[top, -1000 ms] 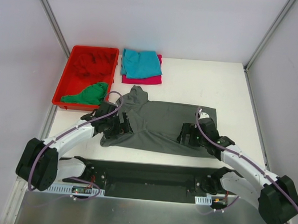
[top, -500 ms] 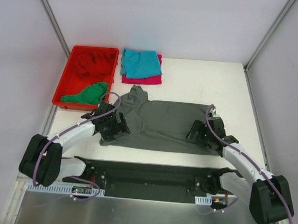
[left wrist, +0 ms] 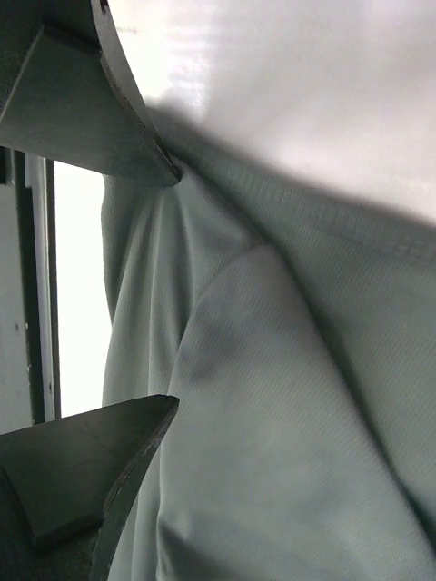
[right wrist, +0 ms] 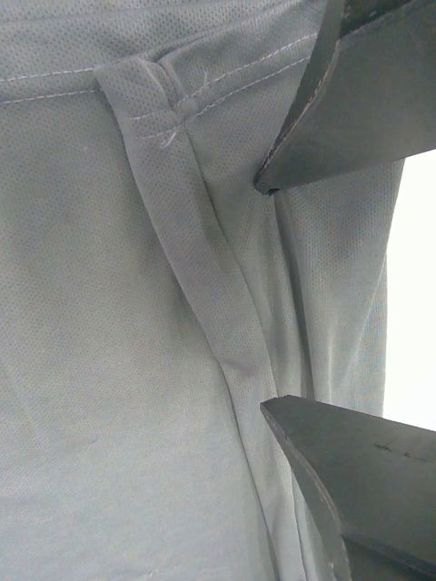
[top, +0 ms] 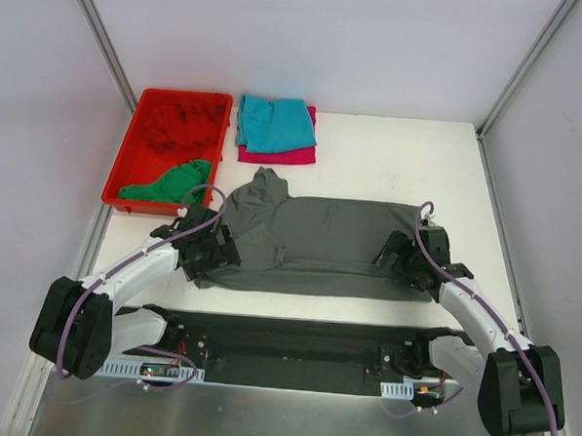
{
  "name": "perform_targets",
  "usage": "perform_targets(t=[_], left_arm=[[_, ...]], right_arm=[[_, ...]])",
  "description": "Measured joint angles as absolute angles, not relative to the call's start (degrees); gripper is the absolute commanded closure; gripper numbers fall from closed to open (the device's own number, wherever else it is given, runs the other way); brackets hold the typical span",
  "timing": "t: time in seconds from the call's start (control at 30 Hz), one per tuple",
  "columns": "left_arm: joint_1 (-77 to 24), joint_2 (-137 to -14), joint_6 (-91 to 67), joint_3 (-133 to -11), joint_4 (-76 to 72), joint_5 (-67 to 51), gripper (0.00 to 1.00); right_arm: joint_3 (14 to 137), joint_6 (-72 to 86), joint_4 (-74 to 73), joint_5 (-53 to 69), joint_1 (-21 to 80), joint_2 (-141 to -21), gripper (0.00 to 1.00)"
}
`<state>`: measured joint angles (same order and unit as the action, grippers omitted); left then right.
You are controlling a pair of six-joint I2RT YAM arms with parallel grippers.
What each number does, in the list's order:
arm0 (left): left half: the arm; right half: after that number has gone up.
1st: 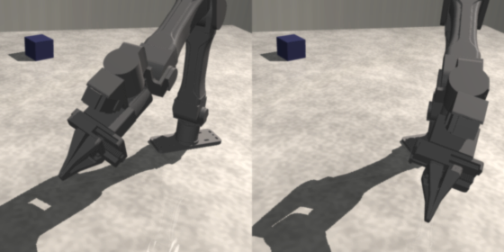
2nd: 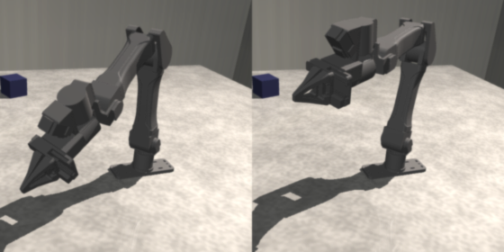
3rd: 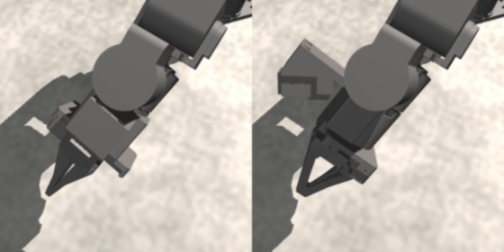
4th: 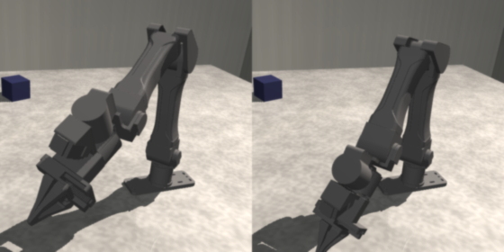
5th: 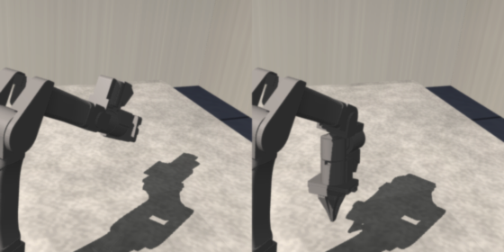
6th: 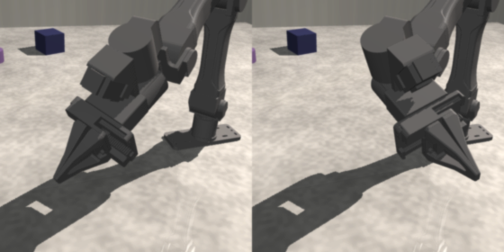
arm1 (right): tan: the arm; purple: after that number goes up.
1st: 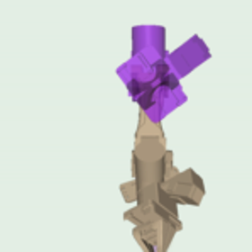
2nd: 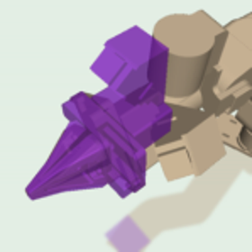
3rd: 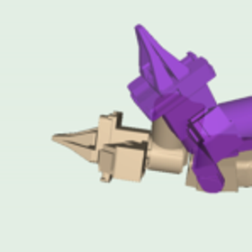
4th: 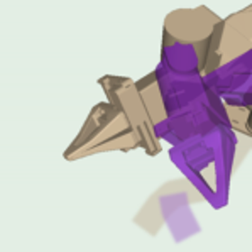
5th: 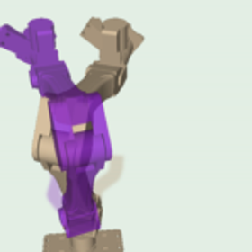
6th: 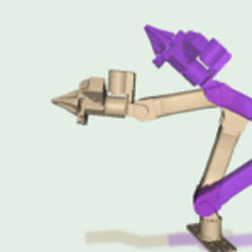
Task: Fold and stack the t-shirts
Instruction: Fold the flattened tshirt in 1/3 of the way
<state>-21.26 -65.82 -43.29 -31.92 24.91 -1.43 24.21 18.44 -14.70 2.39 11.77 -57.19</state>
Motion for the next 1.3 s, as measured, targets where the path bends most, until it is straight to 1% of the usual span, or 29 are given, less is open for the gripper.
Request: perform_targets(t=[0.2, 0.4, 0.57, 0.63, 0.73, 0.87, 0.93, 1.07, 1.1, 1.13, 1.2, 1.3], left_arm=[[-21.3, -64.7, -43.2, -32.7, 30.0, 0.6, 0.01], [-21.3, -63.0, -42.8, -38.1, 32.4, 0.6, 0.01], [-21.3, -63.4, -42.7, -43.9, 31.4, -1.2, 0.01], [-21.3, -64.4, -42.4, -45.1, 28.5, -4.0, 0.01], [-21.3, -66.0, -42.4, -44.9, 23.8, -8.7, 0.01], [-21.3, -70.0, -42.8, -42.2, 13.1, -18.0, 0.01], [-21.3, -72.6, -43.3, -40.0, 8.4, -21.1, 0.01], [-21.3, -78.5, -44.4, -37.6, 2.5, -24.4, 0.01], [-21.3, -79.5, -44.6, -37.3, 1.7, -24.8, 0.01], [-21.3, -80.6, -44.8, -36.9, 0.6, -25.1, 0.01], [-21.3, -81.3, -45.5, -36.1, -0.7, -25.0, 0.01], [-21.3, -81.2, -46.7, -34.4, -2.6, -25.0, 0.01]], right_arm=[[24.9, 14.8, -18.3, 1.3, 11.4, -56.3, 0.01], [29.6, 9.9, -24.6, 0.6, 11.1, -56.1, 0.03], [32.8, 7.9, -23.7, 6.4, 11.6, -54.1, 0.04], [32.8, 8.6, -19.4, 11.4, 13.7, -54.3, 0.03], [33.0, 11.0, -10.5, 18.3, 20.6, -57.2, 0.02], [36.4, 14.9, 3.5, 26.0, 33.8, -68.0, 0.01], [38.2, 17.6, 12.1, 29.3, 38.2, -73.7, 0.01], [41.8, 24.2, 28.3, 33.5, 41.9, -85.9, 0.00], [42.7, 25.8, 31.6, 34.1, 42.3, -89.0, 0.04], [43.5, 27.2, 34.2, 34.5, 42.5, -91.9, 0.04], [44.5, 29.6, 38.7, 35.1, 42.7, -97.2, 0.04], [44.5, 31.2, 40.9, 35.2, 42.6, -101.7, 0.04]])
